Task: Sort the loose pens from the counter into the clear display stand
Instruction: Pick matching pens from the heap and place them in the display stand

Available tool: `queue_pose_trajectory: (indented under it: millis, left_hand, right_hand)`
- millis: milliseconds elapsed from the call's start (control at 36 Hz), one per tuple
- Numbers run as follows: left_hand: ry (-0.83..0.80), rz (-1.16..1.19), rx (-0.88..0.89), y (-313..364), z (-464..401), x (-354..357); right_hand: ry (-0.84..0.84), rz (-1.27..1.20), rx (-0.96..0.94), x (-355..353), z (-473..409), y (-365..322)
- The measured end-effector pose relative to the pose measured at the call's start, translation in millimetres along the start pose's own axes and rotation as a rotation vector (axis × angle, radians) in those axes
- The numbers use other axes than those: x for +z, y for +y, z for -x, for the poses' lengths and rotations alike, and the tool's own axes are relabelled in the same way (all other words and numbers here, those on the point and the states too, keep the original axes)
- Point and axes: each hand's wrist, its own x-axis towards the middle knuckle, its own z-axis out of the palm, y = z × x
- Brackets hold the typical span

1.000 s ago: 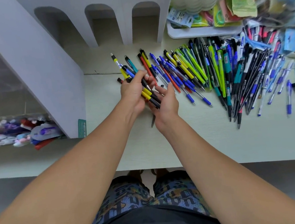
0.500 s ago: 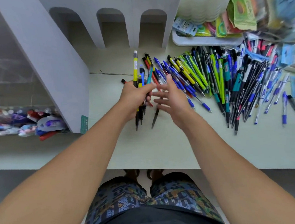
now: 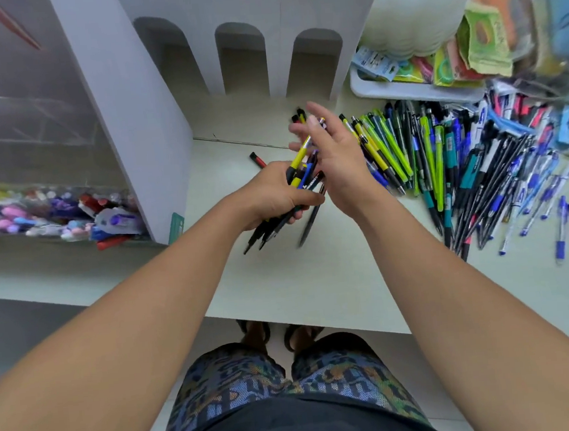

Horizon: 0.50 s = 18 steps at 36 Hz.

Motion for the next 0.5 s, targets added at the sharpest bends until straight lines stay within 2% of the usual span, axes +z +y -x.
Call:
queue_pose_trajectory:
  millis: [139, 222, 306, 361, 444, 500]
  left_hand:
    - [0.063, 0.040, -0.017, -5, -3, 0]
    - [0.021, -0.004, -0.057, -6, -4, -2]
    - [-0.031, -0.057, -0.093, -6, -7, 1]
    - [-0.002, -0.013, -0.102, -5, -10, 6]
    - [0.176, 0.200, -0.124, -2, -16, 11]
    - [0.273, 0.352, -0.160, -1, -19, 11]
  right_hand:
    - [-0.039, 0.218, -0.057, -8, -6, -5]
    - [-0.106, 0.394, -0.015, -15, -9, -5]
    - [-0.245, 0.562, 0.081, -21, -9, -4]
    - [-0.231, 0.493, 0.118, -22, -7, -5]
    - [0.033, 0.218, 0.179, -24, -1, -5]
    - [0.042, 0.083, 0.302, -24, 7, -1]
